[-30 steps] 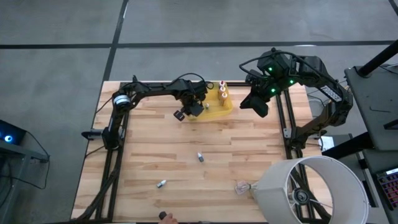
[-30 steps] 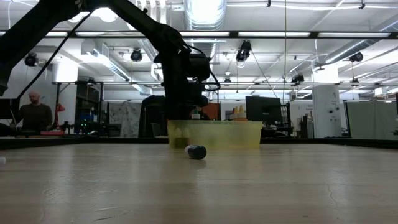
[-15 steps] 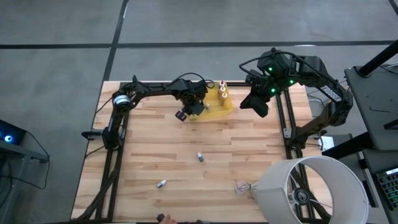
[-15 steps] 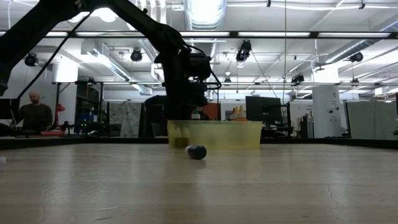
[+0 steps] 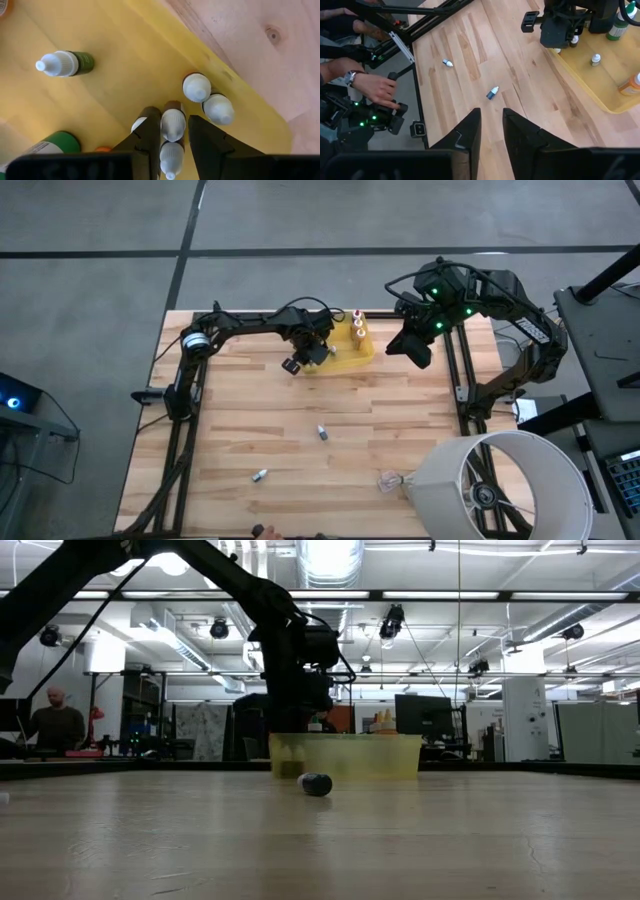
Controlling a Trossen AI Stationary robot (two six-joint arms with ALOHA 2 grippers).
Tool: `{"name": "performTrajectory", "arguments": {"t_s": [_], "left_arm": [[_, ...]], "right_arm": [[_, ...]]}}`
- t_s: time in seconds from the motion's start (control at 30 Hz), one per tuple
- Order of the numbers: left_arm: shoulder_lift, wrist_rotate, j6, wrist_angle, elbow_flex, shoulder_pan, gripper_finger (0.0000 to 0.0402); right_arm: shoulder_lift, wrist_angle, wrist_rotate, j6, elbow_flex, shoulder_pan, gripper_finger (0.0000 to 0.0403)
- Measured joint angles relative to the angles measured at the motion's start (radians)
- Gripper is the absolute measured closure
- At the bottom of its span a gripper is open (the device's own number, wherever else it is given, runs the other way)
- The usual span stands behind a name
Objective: Pick & Place food coloring
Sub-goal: Put the small orange food coloring bottle into the yellow bin, then put the small black food coloring bottle into the yellow bin
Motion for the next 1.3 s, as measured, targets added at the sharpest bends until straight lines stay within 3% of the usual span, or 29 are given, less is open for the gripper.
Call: {"name": "performTrajectory", "arguments": {"t_s": [1.3], "left_arm": [[0.0, -0.09, -0.043, -0.051, 0.037, -0.013, 0.0325]], "right_arm": [[0.0, 0.0, 0.0, -0.011, 0.0, 0.0, 0.0328]]}}
